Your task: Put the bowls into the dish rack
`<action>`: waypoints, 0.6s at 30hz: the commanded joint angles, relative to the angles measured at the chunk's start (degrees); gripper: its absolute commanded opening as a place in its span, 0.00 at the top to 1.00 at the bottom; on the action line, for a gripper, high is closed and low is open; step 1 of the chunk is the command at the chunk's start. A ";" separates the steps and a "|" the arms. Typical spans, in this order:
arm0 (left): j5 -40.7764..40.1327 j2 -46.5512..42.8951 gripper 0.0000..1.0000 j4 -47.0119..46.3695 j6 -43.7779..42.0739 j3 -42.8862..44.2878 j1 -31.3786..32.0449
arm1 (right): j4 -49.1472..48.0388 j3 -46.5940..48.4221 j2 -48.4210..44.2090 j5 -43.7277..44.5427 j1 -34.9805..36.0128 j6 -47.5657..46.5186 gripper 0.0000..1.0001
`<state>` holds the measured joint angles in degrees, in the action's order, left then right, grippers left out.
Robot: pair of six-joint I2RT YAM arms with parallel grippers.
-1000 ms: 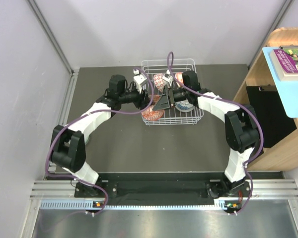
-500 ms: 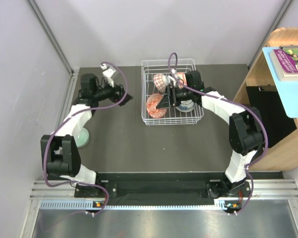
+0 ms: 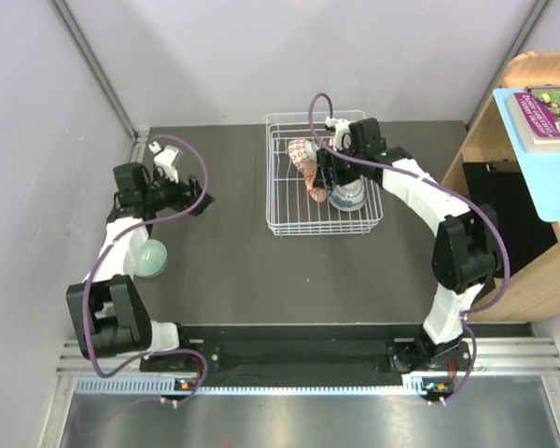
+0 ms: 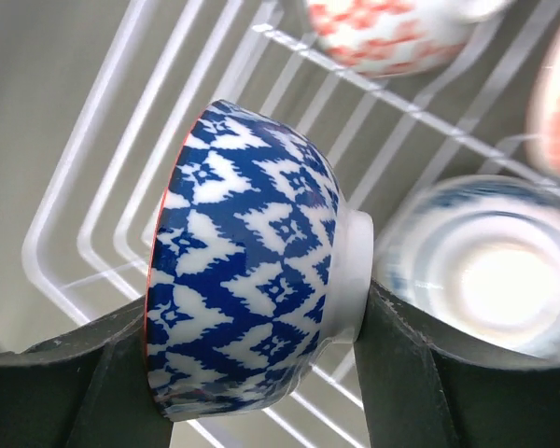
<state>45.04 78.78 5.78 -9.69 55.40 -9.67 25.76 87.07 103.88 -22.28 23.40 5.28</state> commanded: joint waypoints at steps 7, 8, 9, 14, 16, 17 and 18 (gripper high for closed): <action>1.01 -6.80 0.01 9.77 -8.41 -6.53 -10.97 | 1.58 6.54 -1.84 29.02 7.09 -12.92 1.00; 1.37 -7.06 0.01 10.47 -9.02 -6.70 -11.68 | 0.97 6.36 -1.75 30.62 7.97 -13.62 1.00; 2.59 -7.67 0.01 10.83 -9.20 -6.88 -12.29 | 0.61 6.19 -1.66 32.02 9.37 -14.85 1.00; 4.09 -9.87 0.01 11.62 -10.43 -8.29 -15.64 | -1.15 5.39 0.01 42.48 13.77 -18.46 1.00; 4.97 -10.75 0.01 12.15 -10.70 -8.81 -16.86 | -2.20 5.39 0.97 47.06 14.92 -20.74 1.00; 5.32 -11.02 0.01 12.41 -10.87 -8.99 -17.31 | -2.46 5.39 1.41 48.55 15.97 -21.53 1.00; 5.67 -11.37 0.01 12.76 -11.05 -9.34 -17.75 | -3.08 5.48 2.37 51.09 16.59 -23.28 1.00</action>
<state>47.27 69.82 17.43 -18.61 47.33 -25.61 27.94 90.17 104.81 17.17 37.58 -12.21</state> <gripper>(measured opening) 0.991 0.628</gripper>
